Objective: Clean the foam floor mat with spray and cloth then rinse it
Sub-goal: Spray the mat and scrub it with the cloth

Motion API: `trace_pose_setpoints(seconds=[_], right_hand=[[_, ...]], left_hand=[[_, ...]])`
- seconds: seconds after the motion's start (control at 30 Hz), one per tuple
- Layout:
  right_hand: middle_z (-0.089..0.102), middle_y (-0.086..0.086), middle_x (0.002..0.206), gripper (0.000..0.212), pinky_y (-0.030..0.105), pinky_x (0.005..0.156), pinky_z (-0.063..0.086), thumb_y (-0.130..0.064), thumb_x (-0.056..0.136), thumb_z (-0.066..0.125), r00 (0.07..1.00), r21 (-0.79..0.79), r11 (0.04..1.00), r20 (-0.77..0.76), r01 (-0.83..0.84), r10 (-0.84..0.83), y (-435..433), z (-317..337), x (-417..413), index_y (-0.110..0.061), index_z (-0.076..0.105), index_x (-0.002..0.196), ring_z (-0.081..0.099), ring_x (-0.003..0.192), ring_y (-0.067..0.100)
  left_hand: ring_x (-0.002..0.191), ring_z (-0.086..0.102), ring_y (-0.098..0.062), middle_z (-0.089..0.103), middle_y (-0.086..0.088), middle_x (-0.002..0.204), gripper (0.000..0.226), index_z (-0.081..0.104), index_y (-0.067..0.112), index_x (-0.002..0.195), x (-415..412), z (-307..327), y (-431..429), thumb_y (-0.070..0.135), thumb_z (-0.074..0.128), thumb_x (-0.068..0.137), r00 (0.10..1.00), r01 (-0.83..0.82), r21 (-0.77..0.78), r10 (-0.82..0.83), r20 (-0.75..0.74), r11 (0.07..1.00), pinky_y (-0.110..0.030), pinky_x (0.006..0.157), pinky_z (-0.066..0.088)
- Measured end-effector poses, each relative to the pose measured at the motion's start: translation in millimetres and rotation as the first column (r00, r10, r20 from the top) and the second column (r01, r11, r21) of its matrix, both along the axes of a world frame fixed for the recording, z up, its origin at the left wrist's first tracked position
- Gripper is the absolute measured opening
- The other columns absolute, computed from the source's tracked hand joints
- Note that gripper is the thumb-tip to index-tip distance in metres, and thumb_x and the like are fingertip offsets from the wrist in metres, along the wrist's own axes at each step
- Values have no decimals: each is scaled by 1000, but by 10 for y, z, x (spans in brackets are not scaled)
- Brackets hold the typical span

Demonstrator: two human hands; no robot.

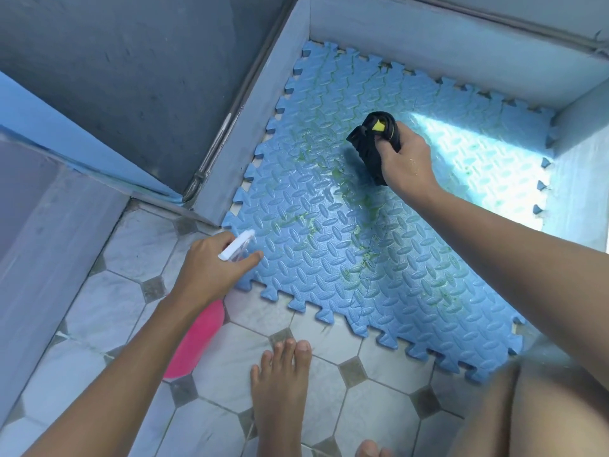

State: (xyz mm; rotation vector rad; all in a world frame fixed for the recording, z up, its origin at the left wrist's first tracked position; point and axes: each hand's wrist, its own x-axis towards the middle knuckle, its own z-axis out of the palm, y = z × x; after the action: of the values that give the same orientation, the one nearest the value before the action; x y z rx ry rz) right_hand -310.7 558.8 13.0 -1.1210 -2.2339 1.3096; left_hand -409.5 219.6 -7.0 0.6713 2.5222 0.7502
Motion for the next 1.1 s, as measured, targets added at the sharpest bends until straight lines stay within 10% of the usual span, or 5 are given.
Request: trace_pose_setpoints(seconds=[0.57,0.77,0.93,1.0,1.1], right_hand=[[62,0,94,25,28,71,42,-40,92,57,957,216,934,16,-285,289,-649,-367,-1081,-33,67,114,58,86,16],[58,7,99,34,42,70,51,-48,89,56,688,363,591,266,-720,675,-1814,-775,-608,-21,67,107,56,86,32],[59,8,104,42,40,66,50,-35,90,61,146,488,-70,389,-870,910,-1817,-894,78,-18,63,128,53,79,30],[59,9,105,43,41,68,50,-34,90,62,226,523,-27,414,-852,882,-1482,-922,-52,-20,62,131,54,82,30],[57,9,111,44,43,76,52,-29,89,61,570,537,316,412,-782,711,-924,-851,-425,-24,61,132,54,94,32]], left_hand=[[53,35,-20,34,3,51,56,42,10,58,-147,136,-153,53,71,80,981,-173,207,188,-51,963,-34,54,34],[51,39,-17,42,0,50,46,47,12,59,-99,207,-164,43,71,85,981,-136,241,165,-103,961,-27,53,34],[55,45,-34,46,-13,54,47,53,0,65,-118,224,-167,33,76,89,981,-113,245,147,-126,963,-34,54,35],[57,49,-35,50,-14,56,45,57,-1,67,-128,217,-168,33,76,90,984,-97,240,130,-122,966,-35,56,38],[55,48,-30,52,-14,57,44,57,0,67,-123,183,-142,32,78,90,987,-112,255,138,-87,960,-31,55,38]])
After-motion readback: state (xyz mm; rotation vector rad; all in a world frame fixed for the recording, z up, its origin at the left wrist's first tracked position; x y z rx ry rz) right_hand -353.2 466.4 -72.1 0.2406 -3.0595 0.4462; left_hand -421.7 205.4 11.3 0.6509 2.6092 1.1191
